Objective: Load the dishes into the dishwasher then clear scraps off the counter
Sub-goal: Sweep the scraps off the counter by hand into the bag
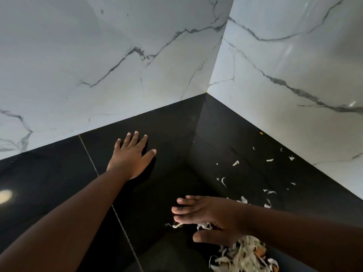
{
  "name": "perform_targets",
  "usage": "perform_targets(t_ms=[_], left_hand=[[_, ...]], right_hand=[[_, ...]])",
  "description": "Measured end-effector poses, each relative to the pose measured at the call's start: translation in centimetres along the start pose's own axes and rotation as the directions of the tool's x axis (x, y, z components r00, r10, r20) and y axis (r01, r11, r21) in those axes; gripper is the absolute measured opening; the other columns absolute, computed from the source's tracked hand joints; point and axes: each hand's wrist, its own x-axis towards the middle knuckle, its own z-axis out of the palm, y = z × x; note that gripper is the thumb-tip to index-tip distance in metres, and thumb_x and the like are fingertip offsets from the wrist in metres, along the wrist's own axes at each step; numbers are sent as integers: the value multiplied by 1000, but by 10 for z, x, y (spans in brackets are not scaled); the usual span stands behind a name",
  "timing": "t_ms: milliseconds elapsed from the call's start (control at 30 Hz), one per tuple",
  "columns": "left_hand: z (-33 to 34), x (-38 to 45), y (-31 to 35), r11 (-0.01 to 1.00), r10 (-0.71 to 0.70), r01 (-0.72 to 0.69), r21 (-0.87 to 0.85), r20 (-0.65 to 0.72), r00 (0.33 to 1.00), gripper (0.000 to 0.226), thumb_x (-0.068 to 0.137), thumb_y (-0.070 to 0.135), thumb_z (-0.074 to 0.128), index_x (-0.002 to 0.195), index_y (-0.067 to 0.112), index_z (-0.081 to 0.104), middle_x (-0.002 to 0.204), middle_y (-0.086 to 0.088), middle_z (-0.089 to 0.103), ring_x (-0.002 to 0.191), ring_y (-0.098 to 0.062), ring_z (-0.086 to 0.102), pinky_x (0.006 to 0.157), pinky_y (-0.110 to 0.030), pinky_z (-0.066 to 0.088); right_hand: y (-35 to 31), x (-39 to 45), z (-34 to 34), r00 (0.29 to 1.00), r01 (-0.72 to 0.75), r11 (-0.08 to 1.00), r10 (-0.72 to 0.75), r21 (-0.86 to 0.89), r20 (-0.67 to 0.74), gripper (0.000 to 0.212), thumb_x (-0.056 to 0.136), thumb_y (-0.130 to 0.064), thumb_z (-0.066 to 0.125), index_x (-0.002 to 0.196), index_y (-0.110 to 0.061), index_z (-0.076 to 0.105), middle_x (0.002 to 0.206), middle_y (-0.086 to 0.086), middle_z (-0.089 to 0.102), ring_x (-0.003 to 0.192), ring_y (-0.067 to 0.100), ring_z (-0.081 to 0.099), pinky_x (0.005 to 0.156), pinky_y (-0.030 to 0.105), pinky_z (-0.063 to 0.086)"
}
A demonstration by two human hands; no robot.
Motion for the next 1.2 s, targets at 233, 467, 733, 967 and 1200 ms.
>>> perform_targets(t_ms=[233,467,733,967,1200], left_hand=[[-1,-26,4,970,213,-220,108,70,975,73,92,61,6,153,22,2,161,-2,-3,147,-17,-10,118,-44,-12],[8,-81,22,945,289,-304,122,120,950,88,83,70,-3,153,17,-3,161,-4,-8,147,-20,-13,119,-39,-5],[28,-177,79,910,399,-406,81,85,913,114,63,72,-37,152,12,-1,161,-8,-5,145,-22,-14,115,-37,-10],[24,-207,97,927,350,-365,89,148,925,112,71,91,-3,148,10,-17,154,-5,-26,142,-21,-27,110,-38,-25],[20,-204,102,968,220,-232,98,120,968,117,65,92,-6,145,8,-22,152,-5,-29,142,-19,-27,117,-42,-14]], right_hand=[[-74,12,39,809,-410,896,271,-170,-521,48,96,-45,35,127,-18,60,128,-1,62,124,18,55,106,38,43],[-129,36,98,685,-699,695,581,-171,-440,73,96,-60,14,153,-15,2,161,0,-5,145,24,-21,111,52,-21],[-115,-59,97,504,-855,474,659,-212,-558,60,91,-49,36,132,-11,58,139,2,54,136,33,40,115,54,4],[-140,-118,130,173,-930,323,808,177,-563,129,59,-100,27,152,-20,-12,158,1,-19,146,24,-17,117,41,-12],[-129,-105,121,76,-880,267,895,392,-440,144,48,-103,22,146,-9,-26,157,7,-25,144,22,-25,117,40,-15]])
